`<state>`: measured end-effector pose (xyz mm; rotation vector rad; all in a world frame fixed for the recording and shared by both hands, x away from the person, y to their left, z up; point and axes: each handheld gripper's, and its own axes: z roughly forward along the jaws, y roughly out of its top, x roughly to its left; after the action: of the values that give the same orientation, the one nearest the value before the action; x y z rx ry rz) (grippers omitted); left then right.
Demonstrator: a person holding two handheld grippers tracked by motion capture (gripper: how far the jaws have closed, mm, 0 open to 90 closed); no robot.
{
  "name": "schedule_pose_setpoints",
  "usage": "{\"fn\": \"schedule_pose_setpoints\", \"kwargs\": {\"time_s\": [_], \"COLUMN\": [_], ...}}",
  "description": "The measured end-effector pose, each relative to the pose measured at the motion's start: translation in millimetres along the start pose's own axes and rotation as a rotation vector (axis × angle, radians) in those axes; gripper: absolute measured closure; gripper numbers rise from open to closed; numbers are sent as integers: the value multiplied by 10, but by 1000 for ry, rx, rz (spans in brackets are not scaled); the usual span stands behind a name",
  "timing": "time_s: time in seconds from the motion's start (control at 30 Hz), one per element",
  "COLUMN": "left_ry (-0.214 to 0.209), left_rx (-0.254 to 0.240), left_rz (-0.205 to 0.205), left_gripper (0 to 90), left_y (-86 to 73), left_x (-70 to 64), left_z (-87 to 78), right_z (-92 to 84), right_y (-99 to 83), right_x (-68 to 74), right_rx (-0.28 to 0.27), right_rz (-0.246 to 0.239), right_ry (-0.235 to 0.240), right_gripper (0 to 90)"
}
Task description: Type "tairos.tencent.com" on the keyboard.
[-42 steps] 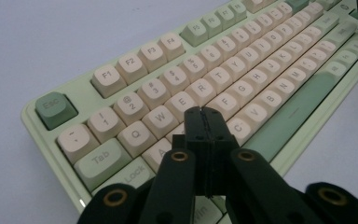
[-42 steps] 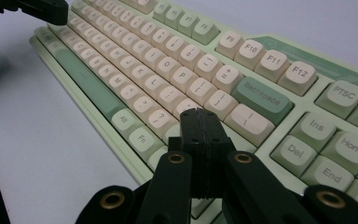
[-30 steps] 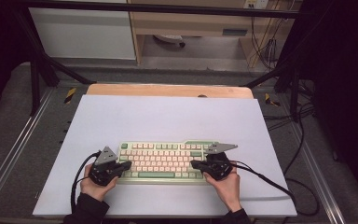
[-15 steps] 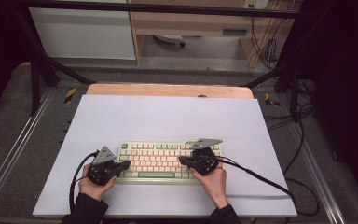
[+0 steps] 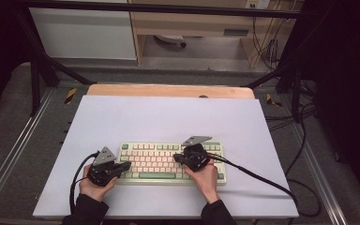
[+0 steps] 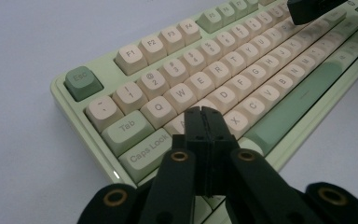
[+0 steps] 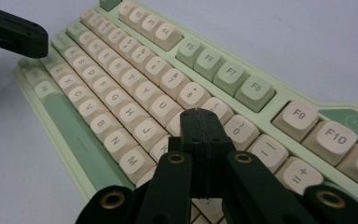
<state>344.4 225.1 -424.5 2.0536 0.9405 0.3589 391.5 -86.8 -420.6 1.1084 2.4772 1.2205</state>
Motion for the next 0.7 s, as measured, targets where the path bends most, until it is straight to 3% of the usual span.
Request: {"fn": "schedule_pose_setpoints", "kwargs": {"time_s": [0.7], "left_ry": [1], "left_rx": [1], "left_rz": [0], "left_gripper": [900], "left_y": [-2], "left_x": [5], "left_z": [4], "right_z": [92], "right_y": [-29], "right_x": [-25], "right_rx": [23], "right_rz": [6], "right_ry": [-9], "right_gripper": [900]}}
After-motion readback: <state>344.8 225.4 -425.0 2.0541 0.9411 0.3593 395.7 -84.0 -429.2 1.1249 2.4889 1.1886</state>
